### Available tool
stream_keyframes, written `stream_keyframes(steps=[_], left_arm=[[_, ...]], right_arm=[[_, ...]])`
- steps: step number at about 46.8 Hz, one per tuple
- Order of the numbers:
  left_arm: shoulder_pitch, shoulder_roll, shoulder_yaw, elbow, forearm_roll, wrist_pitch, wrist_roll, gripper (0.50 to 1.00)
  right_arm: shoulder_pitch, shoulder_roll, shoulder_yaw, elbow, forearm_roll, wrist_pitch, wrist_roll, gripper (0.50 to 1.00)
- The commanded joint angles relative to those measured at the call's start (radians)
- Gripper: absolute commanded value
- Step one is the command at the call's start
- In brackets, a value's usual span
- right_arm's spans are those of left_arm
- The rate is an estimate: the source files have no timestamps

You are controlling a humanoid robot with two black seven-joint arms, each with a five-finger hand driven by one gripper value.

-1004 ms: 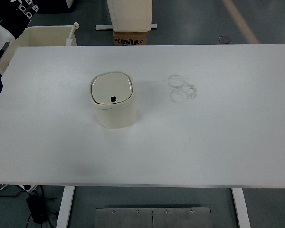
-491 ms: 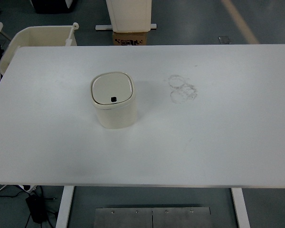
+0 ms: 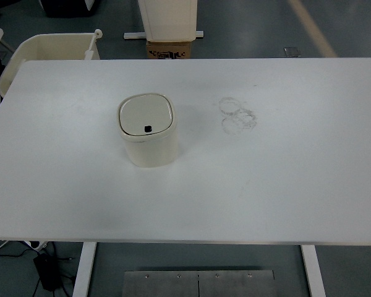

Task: Open trash bin

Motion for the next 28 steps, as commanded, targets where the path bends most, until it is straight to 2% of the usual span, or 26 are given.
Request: stream_keyframes(steps=[1, 7, 23, 28], left_arm=[[-0.003, -0.008, 0.0, -0.017, 0.041, -0.004, 0.034, 1.0], [-0.006, -0.018, 0.017, -0.061, 0.11, -0.013, 0.093, 1.0], [-0.007, -0.095, 0.083, -0.087, 0.286, -0.146, 0.159, 1.0], [-0.007, -0.132, 0.089, -0.087, 0.315, -0.177, 0.203, 1.0]], right_arm=[[0.0, 0.0, 0.0, 0.0, 0.0, 0.0, 0.0, 0.991], [0.0, 0.0, 0.001, 0.0, 0.0, 0.0, 0.0, 0.993], [0.0, 0.0, 0.0, 0.0, 0.0, 0.0, 0.0, 0.993], [0.0, 0.0, 0.0, 0.0, 0.0, 0.0, 0.0, 0.993]])
